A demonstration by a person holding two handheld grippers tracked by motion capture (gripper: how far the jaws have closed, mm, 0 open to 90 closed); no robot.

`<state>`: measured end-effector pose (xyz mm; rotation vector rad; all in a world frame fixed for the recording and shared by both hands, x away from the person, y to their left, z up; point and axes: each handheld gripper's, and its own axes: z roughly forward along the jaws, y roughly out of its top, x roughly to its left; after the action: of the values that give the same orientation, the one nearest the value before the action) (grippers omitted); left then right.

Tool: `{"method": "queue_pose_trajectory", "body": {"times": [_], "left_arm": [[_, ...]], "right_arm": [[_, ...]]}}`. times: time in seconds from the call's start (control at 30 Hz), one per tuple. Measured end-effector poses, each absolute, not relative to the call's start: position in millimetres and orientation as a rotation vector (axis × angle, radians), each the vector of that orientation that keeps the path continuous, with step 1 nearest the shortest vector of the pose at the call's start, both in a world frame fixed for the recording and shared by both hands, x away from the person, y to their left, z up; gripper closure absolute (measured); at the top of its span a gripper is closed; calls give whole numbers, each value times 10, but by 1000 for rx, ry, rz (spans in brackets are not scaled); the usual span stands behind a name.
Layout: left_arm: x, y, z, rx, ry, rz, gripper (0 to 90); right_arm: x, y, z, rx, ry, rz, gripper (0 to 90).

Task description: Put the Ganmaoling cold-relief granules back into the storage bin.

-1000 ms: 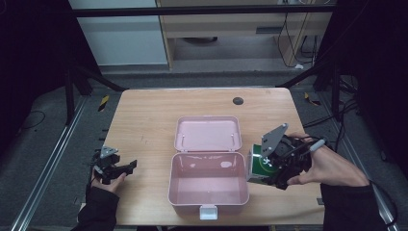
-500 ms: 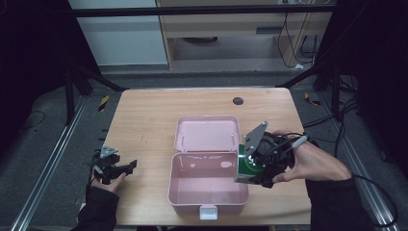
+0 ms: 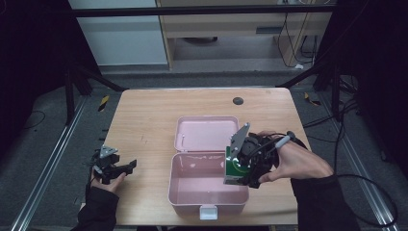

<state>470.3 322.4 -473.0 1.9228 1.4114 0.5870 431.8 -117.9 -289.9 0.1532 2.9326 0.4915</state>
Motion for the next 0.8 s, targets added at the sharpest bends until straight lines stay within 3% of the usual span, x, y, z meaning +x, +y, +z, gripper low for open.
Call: {"method": "queue_pose_trajectory", "body": {"times": [0.8], "left_arm": [[4699,3231,-4718,1915,1410,588,244]], "right_arm": [[4369,-886,-3020,108,2940,514,160]]}}
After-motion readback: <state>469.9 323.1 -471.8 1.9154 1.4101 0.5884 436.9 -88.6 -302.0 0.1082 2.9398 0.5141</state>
